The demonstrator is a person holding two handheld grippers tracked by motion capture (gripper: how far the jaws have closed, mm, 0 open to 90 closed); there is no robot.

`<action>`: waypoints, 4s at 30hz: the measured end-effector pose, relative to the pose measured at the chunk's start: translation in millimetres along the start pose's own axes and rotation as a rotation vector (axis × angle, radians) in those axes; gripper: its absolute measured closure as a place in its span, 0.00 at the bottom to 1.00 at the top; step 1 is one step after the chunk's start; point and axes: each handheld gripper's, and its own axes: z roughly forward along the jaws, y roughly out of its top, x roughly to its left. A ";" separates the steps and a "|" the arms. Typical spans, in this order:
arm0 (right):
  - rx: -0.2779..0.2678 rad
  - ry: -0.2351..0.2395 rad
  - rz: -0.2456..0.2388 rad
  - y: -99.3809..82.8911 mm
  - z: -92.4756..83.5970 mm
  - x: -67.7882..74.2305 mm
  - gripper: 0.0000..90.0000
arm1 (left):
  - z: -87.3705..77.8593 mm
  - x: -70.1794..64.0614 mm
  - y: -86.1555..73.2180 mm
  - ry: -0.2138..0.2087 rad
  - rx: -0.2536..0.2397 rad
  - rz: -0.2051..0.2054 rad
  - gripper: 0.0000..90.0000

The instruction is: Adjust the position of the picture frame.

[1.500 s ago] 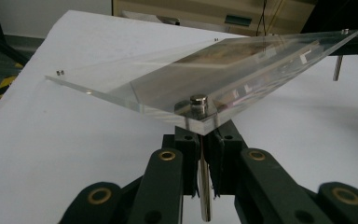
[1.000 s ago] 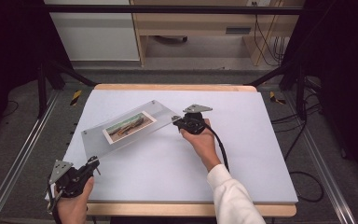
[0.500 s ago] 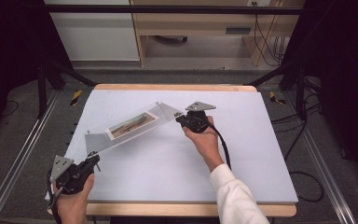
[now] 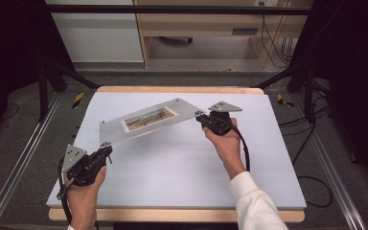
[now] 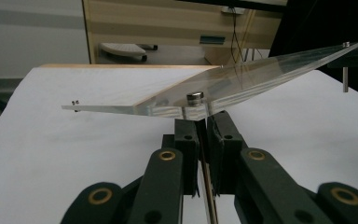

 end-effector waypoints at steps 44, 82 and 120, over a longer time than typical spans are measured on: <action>-0.066 -0.166 0.096 -28.8 -76.9 -44.8 0.95 | 54.6 -44.6 16.5 -0.155 -0.006 0.058 0.91; -0.107 -0.281 0.120 -56.9 -123.6 -19.9 0.95 | 66.4 -47.7 13.6 -0.233 0.013 0.094 0.91; -0.080 -0.315 0.131 -91.3 -125.8 14.4 0.94 | 55.5 -36.3 -21.4 -0.215 0.061 0.087 0.91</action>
